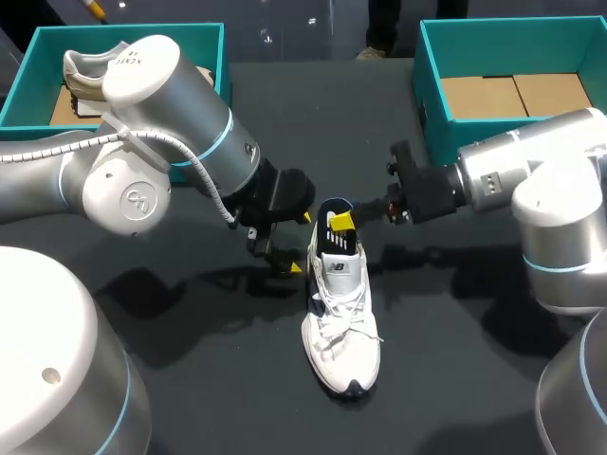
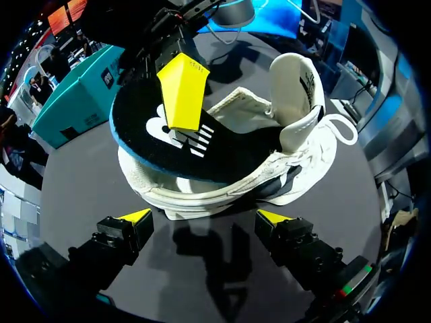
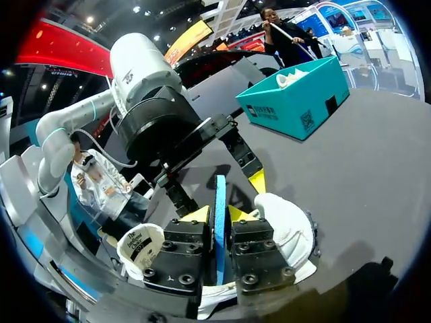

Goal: Take the shoe out of the shoebox, open the shoe tongue, remove and reinsert the insole, then place the shoe into the shoebox

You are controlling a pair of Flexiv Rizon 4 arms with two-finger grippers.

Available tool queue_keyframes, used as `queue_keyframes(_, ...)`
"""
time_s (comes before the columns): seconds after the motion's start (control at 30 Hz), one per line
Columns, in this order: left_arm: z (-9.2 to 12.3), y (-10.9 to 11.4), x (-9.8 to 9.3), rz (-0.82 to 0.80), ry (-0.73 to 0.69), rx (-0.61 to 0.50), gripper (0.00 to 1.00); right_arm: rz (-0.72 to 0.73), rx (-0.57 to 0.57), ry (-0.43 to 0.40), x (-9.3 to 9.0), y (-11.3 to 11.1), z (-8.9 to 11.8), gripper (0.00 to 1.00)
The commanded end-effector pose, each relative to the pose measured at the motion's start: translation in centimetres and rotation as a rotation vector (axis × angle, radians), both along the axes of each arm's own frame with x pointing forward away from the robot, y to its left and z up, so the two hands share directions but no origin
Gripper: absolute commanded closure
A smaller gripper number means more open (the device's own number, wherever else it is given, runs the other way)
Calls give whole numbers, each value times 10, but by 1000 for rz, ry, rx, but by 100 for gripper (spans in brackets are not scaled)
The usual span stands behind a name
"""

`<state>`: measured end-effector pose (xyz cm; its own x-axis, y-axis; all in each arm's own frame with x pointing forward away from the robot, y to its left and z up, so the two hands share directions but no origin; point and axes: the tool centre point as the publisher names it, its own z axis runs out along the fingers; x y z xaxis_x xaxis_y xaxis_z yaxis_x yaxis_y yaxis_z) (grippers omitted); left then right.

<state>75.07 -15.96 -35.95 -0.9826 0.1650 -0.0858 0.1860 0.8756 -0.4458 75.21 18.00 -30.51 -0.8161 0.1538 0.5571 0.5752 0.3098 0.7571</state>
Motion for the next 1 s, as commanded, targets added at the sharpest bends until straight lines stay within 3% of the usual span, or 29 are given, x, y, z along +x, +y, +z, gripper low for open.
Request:
queue_keyframes(0.03,-1,-1,0,0,-1,3,0,25,-5,31,8,3,-9,100)
queue_keyframes(0.33,-1,-1,0,0,-1,3,0,9,16,152,-15,2,-40,100)
queue_keyframes(0.5,-1,-1,0,0,-1,3,0,3,23,165,-23,2,-39,100)
queue_keyframes(0.6,-1,-1,0,0,-1,3,0,2,12,129,-20,3,-27,76)
queue_keyframes(0.67,-1,-1,0,0,-1,3,0,4,4,104,-18,3,-20,67)
queue_keyframes(0.93,-1,-1,0,0,-1,3,0,19,-23,52,-6,0,-5,71)
queue_keyframes(1.0,-1,-1,0,0,-1,3,0,18,-26,51,-2,-1,-6,77)
